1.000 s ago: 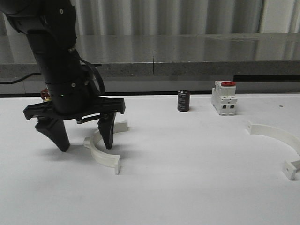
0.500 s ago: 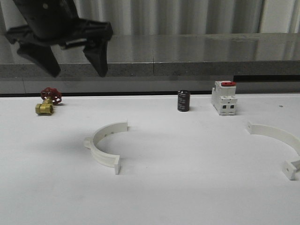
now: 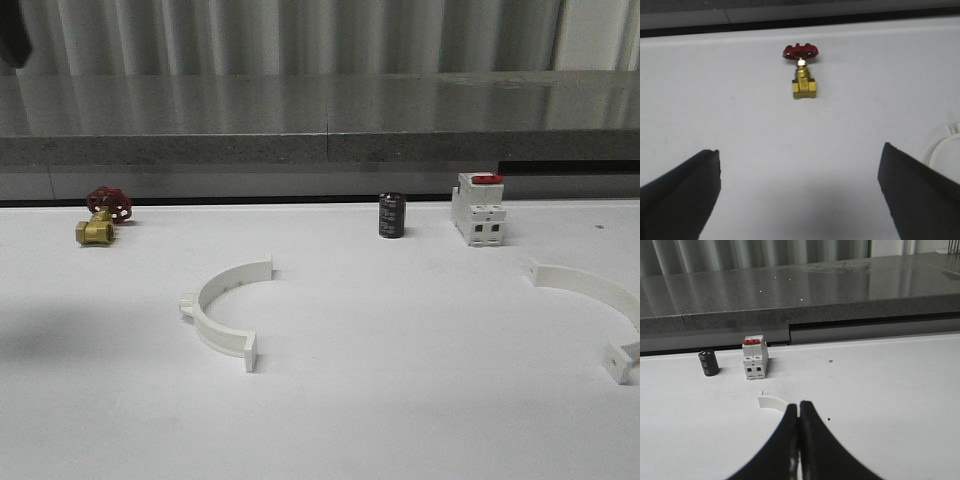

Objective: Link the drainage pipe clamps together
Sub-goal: 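Raise the left gripper away from the placed clamp half, then move the right gripper above the other white clamp half, then grasp the second clamp half by its flange with the right gripper, then carry the clamp half toward the first half and align the ends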

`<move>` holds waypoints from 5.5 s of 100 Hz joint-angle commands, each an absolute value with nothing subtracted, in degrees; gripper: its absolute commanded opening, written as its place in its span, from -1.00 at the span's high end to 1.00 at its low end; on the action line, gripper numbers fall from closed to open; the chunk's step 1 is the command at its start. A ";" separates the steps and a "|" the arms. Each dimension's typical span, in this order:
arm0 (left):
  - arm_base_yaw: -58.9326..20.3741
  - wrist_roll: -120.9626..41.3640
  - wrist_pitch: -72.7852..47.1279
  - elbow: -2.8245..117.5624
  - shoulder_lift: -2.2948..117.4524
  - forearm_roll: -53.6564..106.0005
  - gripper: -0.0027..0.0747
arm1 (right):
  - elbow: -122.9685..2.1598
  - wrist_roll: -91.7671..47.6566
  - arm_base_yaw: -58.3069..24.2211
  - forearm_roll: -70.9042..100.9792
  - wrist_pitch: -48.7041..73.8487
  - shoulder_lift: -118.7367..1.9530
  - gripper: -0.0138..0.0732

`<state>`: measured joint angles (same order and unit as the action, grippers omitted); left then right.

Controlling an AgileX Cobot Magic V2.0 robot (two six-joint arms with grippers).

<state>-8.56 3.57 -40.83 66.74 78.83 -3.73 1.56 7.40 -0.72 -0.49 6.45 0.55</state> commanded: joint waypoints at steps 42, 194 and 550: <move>-3.28 -5.00 -32.72 41.08 49.97 6.38 -0.66 | 0.59 6.92 -0.51 -0.86 1.92 1.69 0.84; -3.28 -5.00 -32.30 28.44 27.55 6.38 0.99 | -41.08 6.67 -0.51 -0.81 37.03 -42.41 0.84; -3.28 -5.00 -32.30 28.44 27.55 6.38 0.99 | -73.85 38.18 -25.32 -12.77 40.14 -100.86 0.52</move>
